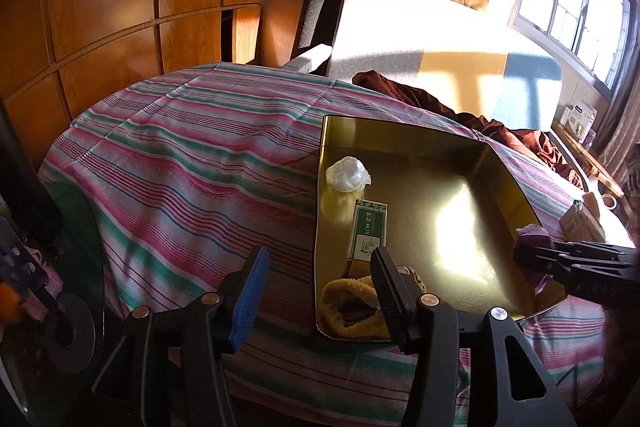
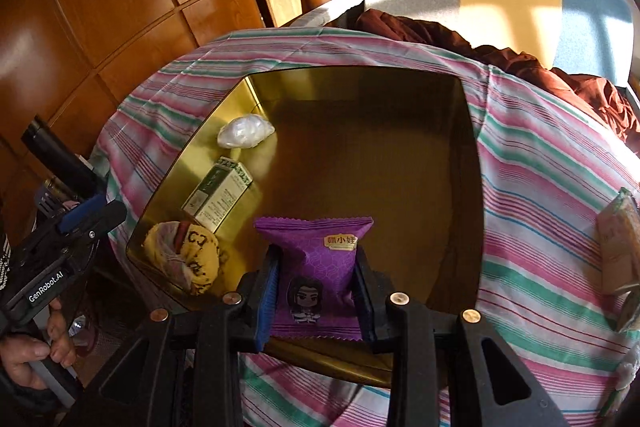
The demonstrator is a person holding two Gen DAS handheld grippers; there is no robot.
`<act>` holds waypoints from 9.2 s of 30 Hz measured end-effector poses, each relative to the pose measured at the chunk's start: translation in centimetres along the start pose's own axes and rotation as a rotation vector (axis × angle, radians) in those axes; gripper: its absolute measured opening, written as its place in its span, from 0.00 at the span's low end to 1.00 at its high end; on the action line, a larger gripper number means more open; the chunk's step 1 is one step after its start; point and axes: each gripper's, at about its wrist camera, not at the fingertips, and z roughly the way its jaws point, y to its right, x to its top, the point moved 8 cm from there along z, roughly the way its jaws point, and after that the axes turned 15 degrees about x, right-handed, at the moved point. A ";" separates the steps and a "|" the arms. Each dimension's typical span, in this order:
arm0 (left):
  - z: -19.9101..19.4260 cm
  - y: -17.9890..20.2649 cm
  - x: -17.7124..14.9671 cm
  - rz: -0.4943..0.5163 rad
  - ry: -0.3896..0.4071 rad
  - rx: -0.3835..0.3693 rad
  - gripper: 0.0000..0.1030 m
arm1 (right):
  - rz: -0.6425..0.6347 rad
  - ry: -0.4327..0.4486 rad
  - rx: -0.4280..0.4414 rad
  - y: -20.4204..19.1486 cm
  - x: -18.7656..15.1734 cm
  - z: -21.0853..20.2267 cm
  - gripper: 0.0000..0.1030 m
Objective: Organize objects
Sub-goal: 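Lower the purple packet into the gold tray and open the right gripper, then grasp another white plastic-wrapped ball with the left gripper while the right returns to the items, then grasp the purple snack packet with the right gripper while the left holds the ball, then carry the white ball into the gold tray and open the left gripper, then lower the purple packet into the gold tray and open the right gripper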
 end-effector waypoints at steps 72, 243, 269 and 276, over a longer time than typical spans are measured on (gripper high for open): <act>-7.3 38.5 -7.8 0.595 -0.123 -0.576 0.98 | 0.906 0.755 -0.172 31.2 -17.0 -32.8 0.84; -0.2 13.5 2.5 0.168 0.030 -0.109 0.62 | 0.578 -0.039 -0.491 27.1 -16.8 -17.2 0.34; -1.2 4.6 2.7 0.036 0.052 -0.063 0.65 | 0.064 0.051 -0.045 3.3 -3.2 -6.2 0.34; -0.2 1.2 2.1 -0.014 0.025 -0.019 0.65 | 0.004 -0.070 -0.017 0.4 -2.1 0.3 0.35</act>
